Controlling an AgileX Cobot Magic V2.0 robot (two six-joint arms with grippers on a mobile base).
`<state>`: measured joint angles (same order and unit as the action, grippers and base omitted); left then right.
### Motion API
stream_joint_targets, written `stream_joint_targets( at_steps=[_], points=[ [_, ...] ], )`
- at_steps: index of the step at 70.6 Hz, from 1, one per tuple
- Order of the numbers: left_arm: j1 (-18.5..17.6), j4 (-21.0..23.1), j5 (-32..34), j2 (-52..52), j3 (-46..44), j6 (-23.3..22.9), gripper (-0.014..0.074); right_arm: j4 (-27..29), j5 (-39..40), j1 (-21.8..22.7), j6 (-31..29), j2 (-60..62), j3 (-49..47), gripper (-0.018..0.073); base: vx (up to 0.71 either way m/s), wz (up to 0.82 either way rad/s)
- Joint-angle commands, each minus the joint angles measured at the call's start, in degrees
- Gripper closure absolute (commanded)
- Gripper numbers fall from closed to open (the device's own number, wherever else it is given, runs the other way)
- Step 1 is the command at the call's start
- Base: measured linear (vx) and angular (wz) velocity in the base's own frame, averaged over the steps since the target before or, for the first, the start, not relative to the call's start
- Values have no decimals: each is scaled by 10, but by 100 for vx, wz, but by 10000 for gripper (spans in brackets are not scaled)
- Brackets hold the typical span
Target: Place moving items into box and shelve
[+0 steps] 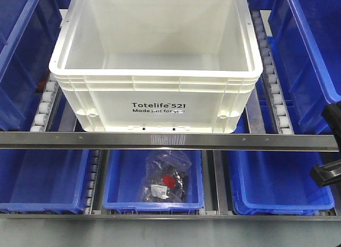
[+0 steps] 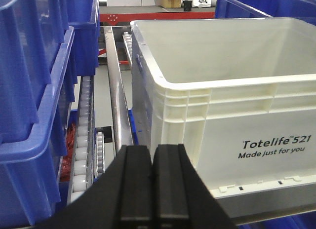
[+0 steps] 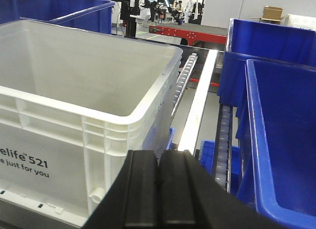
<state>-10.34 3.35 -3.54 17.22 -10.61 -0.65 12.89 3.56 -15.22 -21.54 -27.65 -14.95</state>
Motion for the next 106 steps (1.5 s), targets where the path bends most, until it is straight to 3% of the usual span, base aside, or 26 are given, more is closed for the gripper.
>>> stream_joint_targets(
  at_steps=[1, 26, 33, 49, 60, 106],
  points=[
    [-4, 4, 41, 6, -16, -1, 624, 0, 48, 1, 0, -4, -17, 574, 0, 0],
    [-4, 3, 39, 4, -16, 1, 624, 0, 48, 1, 0, -4, -17, 574, 0, 0],
    [-3, 0, -3, -34, -8, 6, 624, 0, 48, 1, 0, -4, -17, 574, 0, 0],
    [-3, 0, 35, -193, 141, 2, 624, 0, 46, 1, 0, -4, -17, 574, 0, 0],
    [-3, 0, -4, -183, 130, 3, 624, 0, 46, 1, 0, -4, -17, 574, 0, 0],
    [-3, 0, -4, -183, 130, 3, 624, 0, 46, 1, 0, -4, -17, 574, 0, 0]
  ],
)
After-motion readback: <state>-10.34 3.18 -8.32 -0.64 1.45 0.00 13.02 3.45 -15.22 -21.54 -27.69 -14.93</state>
